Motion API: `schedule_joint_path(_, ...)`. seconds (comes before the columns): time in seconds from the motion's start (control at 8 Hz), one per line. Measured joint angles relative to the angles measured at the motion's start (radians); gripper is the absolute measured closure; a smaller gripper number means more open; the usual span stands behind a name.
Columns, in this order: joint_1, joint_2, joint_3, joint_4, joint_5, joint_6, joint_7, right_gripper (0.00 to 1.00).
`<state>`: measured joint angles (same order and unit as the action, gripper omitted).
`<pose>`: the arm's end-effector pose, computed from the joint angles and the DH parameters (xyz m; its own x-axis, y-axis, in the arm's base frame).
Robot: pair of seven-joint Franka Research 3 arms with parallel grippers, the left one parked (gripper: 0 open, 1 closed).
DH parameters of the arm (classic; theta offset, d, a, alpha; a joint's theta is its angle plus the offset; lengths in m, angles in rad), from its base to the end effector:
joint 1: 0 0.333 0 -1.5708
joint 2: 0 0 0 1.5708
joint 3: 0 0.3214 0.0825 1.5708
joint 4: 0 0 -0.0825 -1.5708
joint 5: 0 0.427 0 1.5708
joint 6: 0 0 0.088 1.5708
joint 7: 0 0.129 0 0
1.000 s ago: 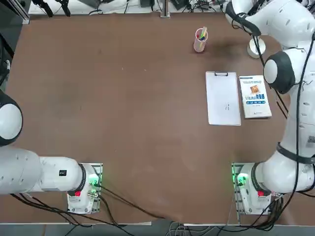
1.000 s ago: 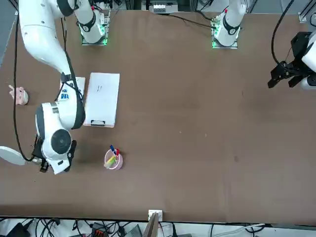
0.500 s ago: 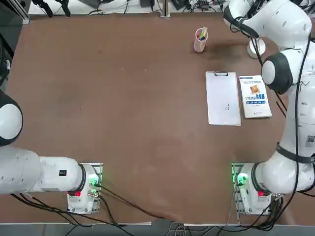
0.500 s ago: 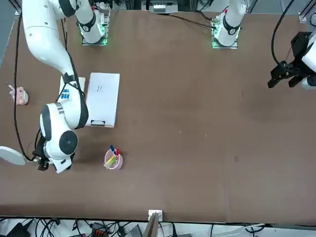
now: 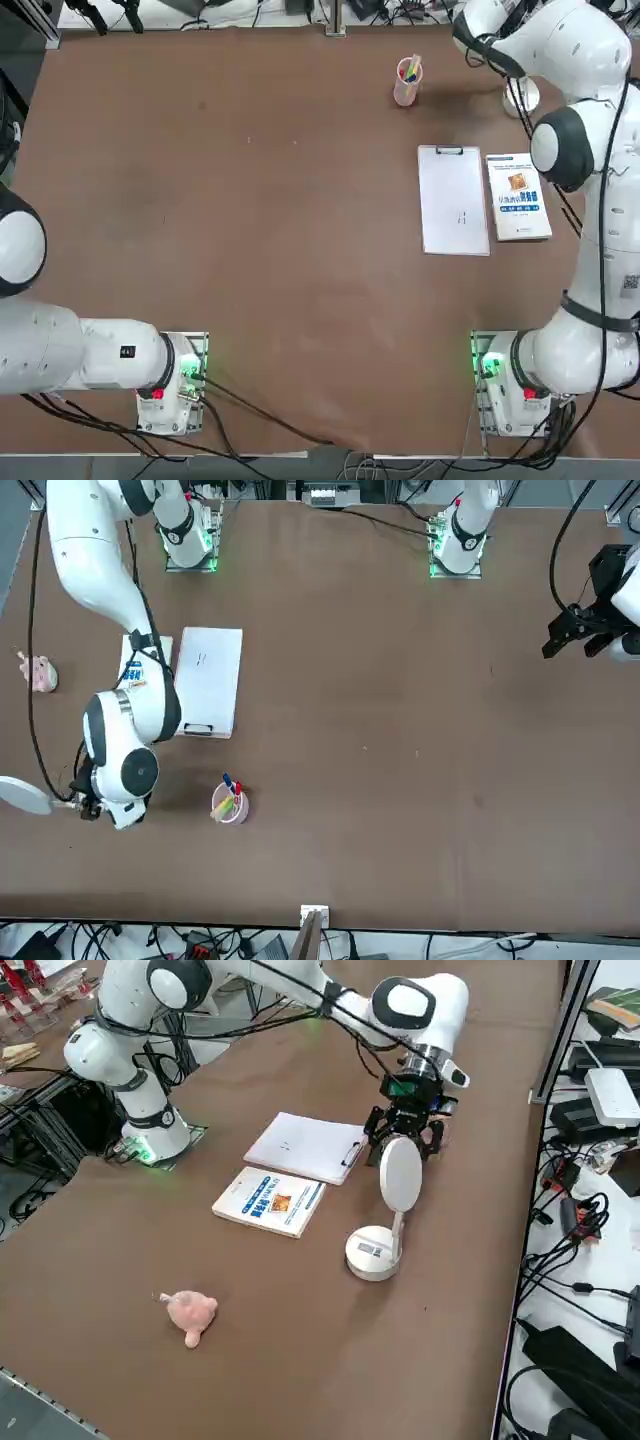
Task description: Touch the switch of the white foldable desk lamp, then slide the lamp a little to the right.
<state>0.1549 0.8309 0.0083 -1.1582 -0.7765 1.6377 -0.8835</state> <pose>0.7730 0.0383 0.2709 0.2724 0.6373 -0.7209 0.9554 -0.2679 0.1241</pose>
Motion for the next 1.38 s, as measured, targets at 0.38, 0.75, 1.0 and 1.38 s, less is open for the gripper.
schedule_joint_path(0.38, -0.031, 0.000, -0.001, 0.001, 0.121, -0.032, 0.315, 0.00)
schedule_joint_path(0.75, -0.042, -0.011, -0.001, -0.035, 0.184, 0.022, 0.590, 0.00)
schedule_joint_path(1.0, -0.048, -0.071, -0.017, -0.191, 0.179, 0.238, 0.694, 0.00)
schedule_joint_path(1.38, -0.073, -0.173, -0.071, -0.433, 0.168, 0.531, 0.744, 0.00)
